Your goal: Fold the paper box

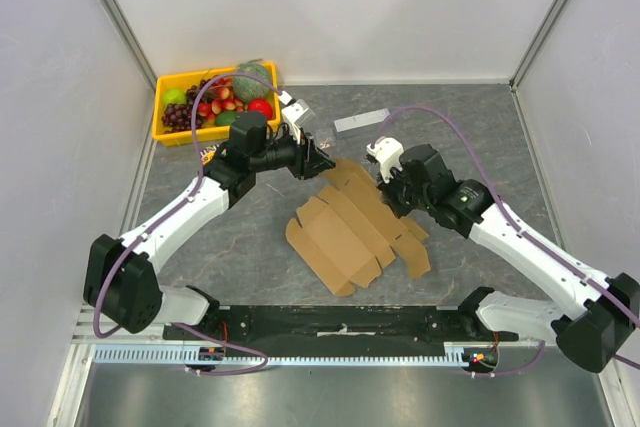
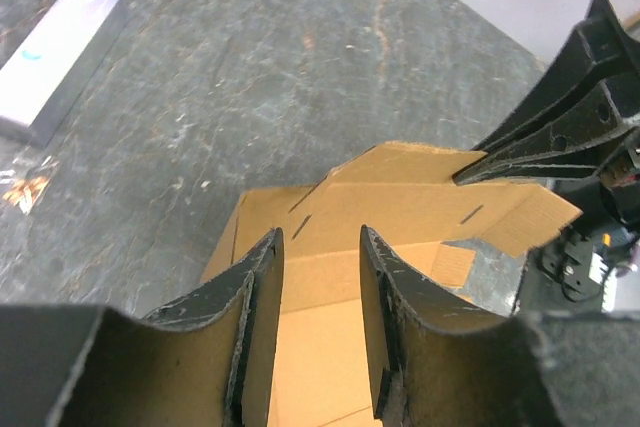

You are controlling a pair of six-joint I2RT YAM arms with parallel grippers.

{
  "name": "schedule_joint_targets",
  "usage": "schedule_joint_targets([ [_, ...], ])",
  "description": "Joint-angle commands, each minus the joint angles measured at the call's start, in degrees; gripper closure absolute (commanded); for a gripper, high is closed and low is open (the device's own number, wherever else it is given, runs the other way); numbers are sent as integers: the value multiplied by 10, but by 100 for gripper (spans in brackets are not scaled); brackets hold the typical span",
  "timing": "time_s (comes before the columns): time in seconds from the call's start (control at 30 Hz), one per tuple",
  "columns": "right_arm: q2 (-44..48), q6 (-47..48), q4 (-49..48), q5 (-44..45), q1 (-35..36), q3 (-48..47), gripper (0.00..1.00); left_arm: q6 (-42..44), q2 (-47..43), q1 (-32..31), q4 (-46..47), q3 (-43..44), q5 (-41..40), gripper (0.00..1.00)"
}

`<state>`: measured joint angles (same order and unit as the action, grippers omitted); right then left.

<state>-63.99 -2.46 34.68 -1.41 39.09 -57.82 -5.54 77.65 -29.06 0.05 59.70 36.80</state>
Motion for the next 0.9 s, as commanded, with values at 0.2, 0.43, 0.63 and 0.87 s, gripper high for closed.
schedule_joint_targets([
  [0.2,-31,-26,-40,159,-2,32,100,-62,-29,9,29,-27,-105,57],
  [0.43,-7,-13,-72,57,-1,74,100,-106,-19,13,70,-53,-76,64],
  [0.63,36,-1,-90,-38,-2,94,100,-163,20,12,91,-36,-78,84],
  [0.87,45,-9,-92,-45,-1,100,100,-172,57,-10,91,-10,-75,98],
])
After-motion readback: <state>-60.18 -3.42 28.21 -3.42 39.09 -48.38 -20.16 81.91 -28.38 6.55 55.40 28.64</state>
